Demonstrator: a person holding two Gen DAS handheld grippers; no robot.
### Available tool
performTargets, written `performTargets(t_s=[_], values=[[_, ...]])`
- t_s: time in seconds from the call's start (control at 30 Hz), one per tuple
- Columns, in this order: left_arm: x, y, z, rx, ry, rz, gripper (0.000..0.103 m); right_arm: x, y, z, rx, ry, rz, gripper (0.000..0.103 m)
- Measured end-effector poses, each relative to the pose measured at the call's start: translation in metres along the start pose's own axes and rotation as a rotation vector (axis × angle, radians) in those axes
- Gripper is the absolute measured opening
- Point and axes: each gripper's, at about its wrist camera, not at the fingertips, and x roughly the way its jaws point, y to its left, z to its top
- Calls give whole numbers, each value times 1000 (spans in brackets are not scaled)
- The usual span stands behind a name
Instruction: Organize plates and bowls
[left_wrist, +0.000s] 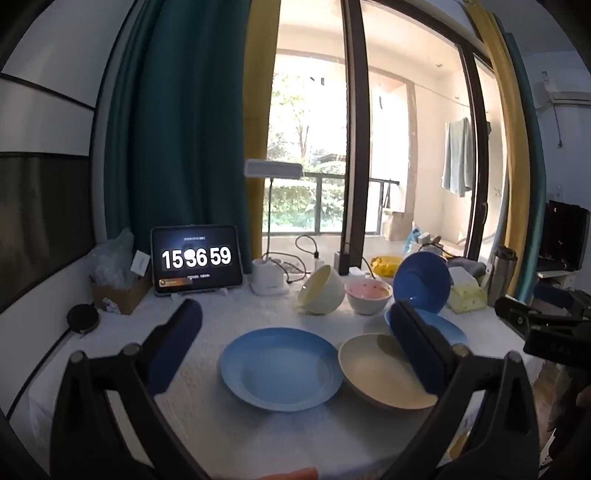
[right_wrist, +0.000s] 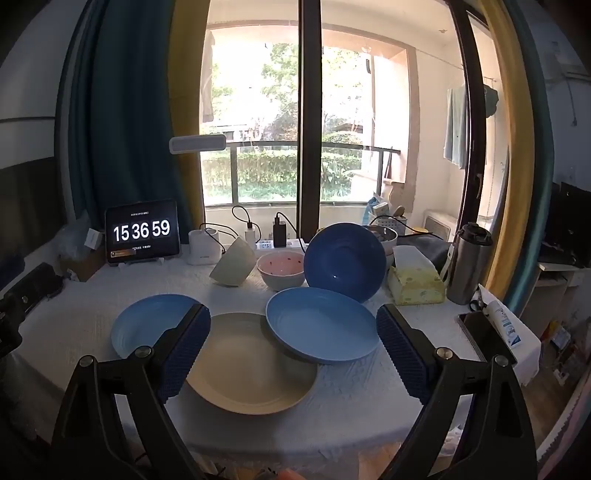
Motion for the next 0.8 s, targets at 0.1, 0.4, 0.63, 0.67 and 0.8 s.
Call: performTargets(t_s=[0.1, 0.4, 0.63, 0.67, 0.8], values=[[0, 1, -1, 0, 0, 0, 102, 0, 0, -1, 0, 4, 0, 94], [1, 2, 0, 1, 5, -4, 102, 1, 0, -1, 2, 8, 0, 94], [3, 2, 0, 5, 15, -10, 102, 3, -4, -4, 12, 14, 0, 94], [3, 2, 1, 7, 15, -9, 102, 3, -4, -4, 13, 14, -1, 94], [4, 1, 0, 14, 13, -10, 102, 3, -4, -4, 13, 16, -2, 94]])
